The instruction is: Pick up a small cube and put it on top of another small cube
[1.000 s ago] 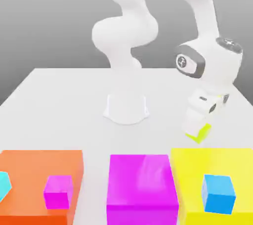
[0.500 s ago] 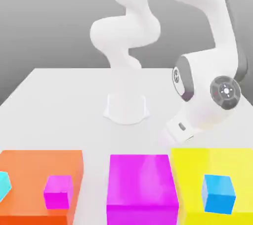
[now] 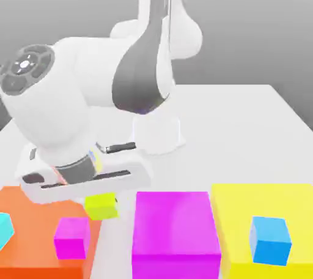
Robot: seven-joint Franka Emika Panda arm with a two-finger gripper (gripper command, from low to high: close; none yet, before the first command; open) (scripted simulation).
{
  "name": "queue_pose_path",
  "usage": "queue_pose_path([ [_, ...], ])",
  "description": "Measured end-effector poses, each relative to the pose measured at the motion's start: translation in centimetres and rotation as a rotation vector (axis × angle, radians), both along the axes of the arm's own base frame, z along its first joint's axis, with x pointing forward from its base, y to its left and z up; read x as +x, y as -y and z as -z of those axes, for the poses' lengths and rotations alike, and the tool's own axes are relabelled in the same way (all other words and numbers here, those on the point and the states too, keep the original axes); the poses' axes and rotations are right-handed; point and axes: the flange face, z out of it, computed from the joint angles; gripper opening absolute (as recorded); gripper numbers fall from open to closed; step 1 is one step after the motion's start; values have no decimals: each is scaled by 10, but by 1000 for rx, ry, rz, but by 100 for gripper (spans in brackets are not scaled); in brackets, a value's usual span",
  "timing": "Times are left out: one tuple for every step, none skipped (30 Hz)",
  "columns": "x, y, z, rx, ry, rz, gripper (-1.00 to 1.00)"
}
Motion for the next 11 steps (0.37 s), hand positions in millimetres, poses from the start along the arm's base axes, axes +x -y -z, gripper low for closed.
queue_pose_path([
  [-1,25,-9,-30,38,41,-100],
  [-4,49,-19,-62,76,82,-100],
  [-8,74,-28,-96,114,125,-100],
  [-15,91,-30,-119,141,160,-100],
  [-18,100,-21,-130,154,177,-100],
  [-20,104,-8,-136,161,186,-100],
  [-21,106,7,-139,164,190,-100],
  [-22,108,19,-142,165,193,100],
  [-22,108,19,-141,165,193,100],
  [-22,108,19,-141,165,193,100],
  [-22,108,19,-142,165,193,100],
])
